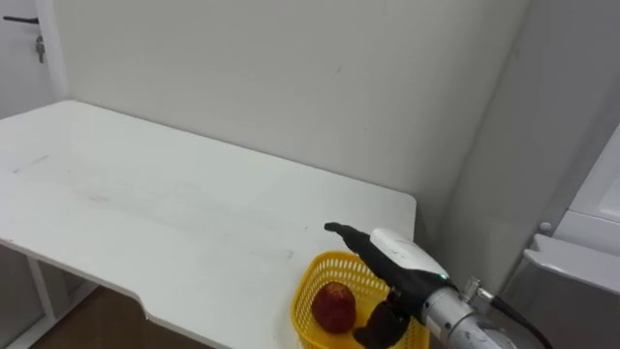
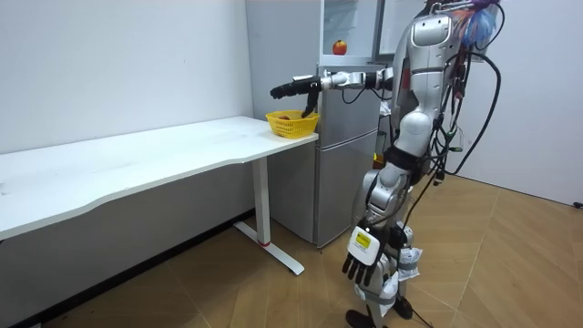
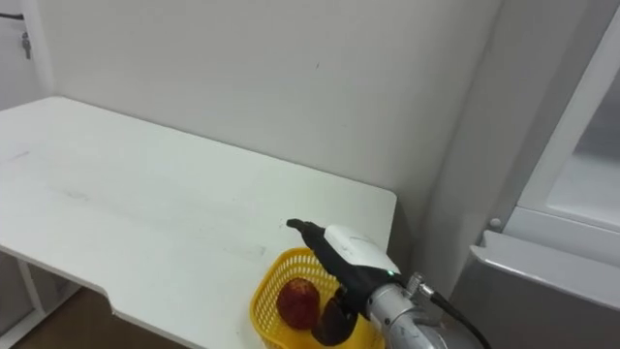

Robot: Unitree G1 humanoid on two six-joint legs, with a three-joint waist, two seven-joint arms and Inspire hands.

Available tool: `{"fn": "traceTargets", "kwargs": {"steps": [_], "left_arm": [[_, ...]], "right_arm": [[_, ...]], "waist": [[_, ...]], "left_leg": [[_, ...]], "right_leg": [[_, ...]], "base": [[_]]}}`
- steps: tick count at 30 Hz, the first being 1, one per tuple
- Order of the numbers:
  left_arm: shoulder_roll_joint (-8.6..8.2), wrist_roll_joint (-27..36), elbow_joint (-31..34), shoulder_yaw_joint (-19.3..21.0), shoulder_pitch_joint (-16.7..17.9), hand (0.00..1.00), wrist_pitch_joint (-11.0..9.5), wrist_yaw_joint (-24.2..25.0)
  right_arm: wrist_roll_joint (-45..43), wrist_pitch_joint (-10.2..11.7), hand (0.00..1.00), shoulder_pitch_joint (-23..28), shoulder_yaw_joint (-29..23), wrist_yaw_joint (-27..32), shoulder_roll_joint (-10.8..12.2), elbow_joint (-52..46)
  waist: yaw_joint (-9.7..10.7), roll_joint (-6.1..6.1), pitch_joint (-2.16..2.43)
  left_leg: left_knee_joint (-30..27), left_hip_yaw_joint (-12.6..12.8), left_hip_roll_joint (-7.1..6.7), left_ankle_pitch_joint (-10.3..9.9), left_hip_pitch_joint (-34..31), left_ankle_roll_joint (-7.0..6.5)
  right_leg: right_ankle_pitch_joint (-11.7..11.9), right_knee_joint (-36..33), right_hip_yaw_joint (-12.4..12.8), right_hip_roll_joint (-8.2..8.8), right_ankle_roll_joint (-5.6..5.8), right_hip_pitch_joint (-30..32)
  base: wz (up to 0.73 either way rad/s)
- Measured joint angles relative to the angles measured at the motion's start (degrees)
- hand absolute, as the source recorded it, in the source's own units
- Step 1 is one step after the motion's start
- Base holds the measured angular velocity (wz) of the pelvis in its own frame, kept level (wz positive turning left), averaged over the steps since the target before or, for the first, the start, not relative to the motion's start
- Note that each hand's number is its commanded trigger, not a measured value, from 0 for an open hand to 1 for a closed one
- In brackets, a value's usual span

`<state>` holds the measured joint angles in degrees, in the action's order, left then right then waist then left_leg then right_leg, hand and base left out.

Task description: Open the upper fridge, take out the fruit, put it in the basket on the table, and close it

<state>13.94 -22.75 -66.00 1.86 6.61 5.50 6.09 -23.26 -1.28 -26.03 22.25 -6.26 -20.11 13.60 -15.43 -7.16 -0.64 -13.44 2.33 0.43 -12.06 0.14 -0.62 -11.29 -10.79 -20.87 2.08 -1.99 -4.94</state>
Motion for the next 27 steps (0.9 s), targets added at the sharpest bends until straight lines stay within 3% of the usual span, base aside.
{"fn": "traceTargets", "kwargs": {"steps": [4, 8, 13, 21, 27], "left_arm": [[-0.27, 0.02, 1.69, 0.01, 0.41, 0.0, 0.17, -0.46], [-0.54, 0.02, 1.95, 0.05, 1.52, 0.0, 0.21, -0.67], [-0.72, 0.06, 1.8, -0.3, 1.97, 0.0, 0.16, -1.9], [-0.97, 0.04, 1.57, -1.92, 2.06, 0.0, -0.85, -3.15], [-1.16, 0.04, 0.78, -5.08, 1.49, 0.0, -0.92, -3.16]], "right_arm": [[3.5, -0.02, 0.0, 0.31, -2.35, 0.72, -0.01, -3.97], [5.66, 0.03, 0.0, 0.83, -4.02, 0.91, 0.01, -13.71], [11.14, 1.2, 0.0, 2.66, -6.08, 3.16, 0.25, -21.29], [12.37, 1.54, 0.0, 7.22, -6.73, 3.67, 0.32, -27.03], [12.59, 4.56, 0.0, 8.75, -8.42, 3.7, 0.33, -30.54]], "waist": [[1.54, 0.34, 0.12], [3.22, 1.16, 0.65], [4.36, 1.48, 0.68], [7.08, 2.36, 0.11], [9.54, 4.25, 0.63]], "left_leg": [[-0.3, -0.02, 0.04, 0.01, -0.6, 0.0], [-0.18, 0.5, 0.09, 0.02, -0.2, -0.02], [-0.07, 2.04, 0.43, 0.02, 1.14, 0.0], [-0.19, 3.82, 0.92, -0.17, 1.44, -0.12], [-0.03, 5.99, 1.06, -0.13, 1.94, -0.27]], "right_leg": [[0.0, -0.08, 0.07, -0.01, 0.0, 0.46], [0.01, -0.06, 0.64, -0.05, 0.0, 0.37], [0.01, -0.13, 1.63, -0.2, -0.01, -0.2], [0.3, -1.25, 3.63, -0.36, -0.22, 0.46], [0.43, -2.04, 5.55, -0.33, -0.24, 1.3]], "base": [[0.01], [-0.07], [-0.09], [-0.14], [-0.18]]}}
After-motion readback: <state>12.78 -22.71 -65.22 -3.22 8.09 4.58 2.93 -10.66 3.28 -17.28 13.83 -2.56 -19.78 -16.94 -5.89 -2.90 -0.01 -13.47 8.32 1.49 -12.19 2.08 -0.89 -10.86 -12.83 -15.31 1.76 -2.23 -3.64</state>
